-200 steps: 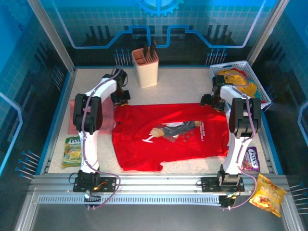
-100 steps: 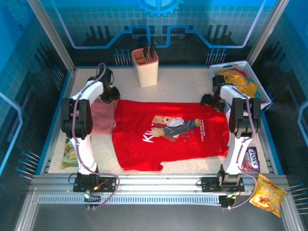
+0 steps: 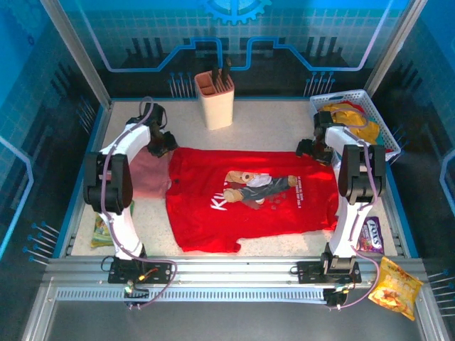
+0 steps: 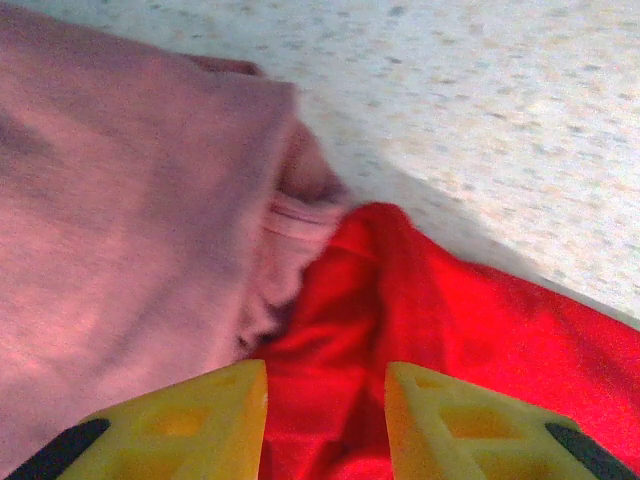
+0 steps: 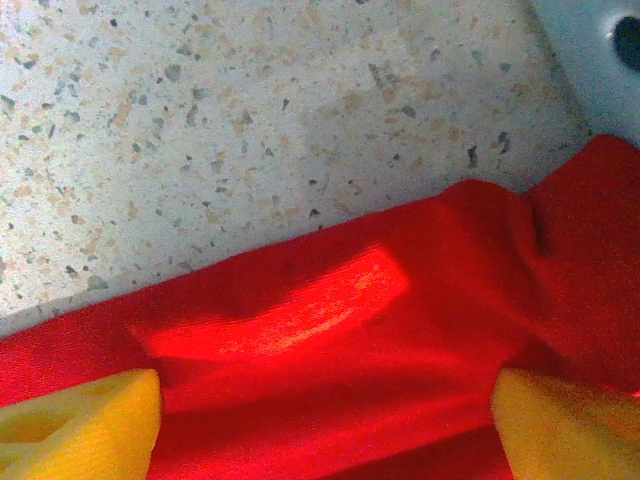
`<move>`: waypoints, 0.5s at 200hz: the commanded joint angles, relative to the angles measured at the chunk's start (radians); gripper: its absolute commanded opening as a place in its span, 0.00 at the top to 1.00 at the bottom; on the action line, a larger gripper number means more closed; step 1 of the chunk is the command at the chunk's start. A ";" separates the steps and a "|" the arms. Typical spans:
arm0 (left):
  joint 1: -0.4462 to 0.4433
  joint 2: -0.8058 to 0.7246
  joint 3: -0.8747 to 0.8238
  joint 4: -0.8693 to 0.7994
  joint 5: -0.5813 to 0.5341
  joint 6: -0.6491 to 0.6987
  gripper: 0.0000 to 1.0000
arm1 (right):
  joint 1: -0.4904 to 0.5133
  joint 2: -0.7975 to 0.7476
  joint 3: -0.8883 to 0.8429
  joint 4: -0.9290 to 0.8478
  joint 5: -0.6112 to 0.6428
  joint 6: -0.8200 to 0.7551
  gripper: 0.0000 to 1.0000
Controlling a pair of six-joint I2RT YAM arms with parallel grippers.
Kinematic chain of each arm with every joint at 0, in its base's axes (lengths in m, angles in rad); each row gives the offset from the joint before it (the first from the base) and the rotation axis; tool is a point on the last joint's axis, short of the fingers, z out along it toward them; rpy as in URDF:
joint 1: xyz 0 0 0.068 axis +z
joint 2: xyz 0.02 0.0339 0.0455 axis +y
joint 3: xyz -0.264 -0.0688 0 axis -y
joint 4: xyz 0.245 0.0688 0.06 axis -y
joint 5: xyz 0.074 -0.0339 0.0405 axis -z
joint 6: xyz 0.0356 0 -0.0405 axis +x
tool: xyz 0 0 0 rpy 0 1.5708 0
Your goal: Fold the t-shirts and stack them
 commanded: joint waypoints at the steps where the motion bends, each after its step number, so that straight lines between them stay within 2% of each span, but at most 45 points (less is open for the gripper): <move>1: -0.067 -0.059 -0.031 -0.033 -0.027 -0.013 0.61 | -0.013 -0.038 -0.021 -0.011 0.040 0.025 0.13; 22: -0.112 -0.073 -0.066 0.001 -0.066 -0.006 0.59 | -0.005 -0.055 -0.026 -0.003 0.035 0.021 0.12; 43: -0.130 -0.018 -0.017 -0.034 -0.087 0.025 0.58 | -0.003 -0.059 -0.024 -0.001 0.025 0.021 0.12; 71: -0.146 0.057 0.066 -0.108 -0.136 0.049 0.60 | -0.001 -0.052 -0.022 -0.003 0.023 0.019 0.12; 100: -0.150 0.110 0.104 -0.166 -0.171 0.049 0.66 | -0.001 -0.041 -0.026 -0.001 0.018 0.021 0.12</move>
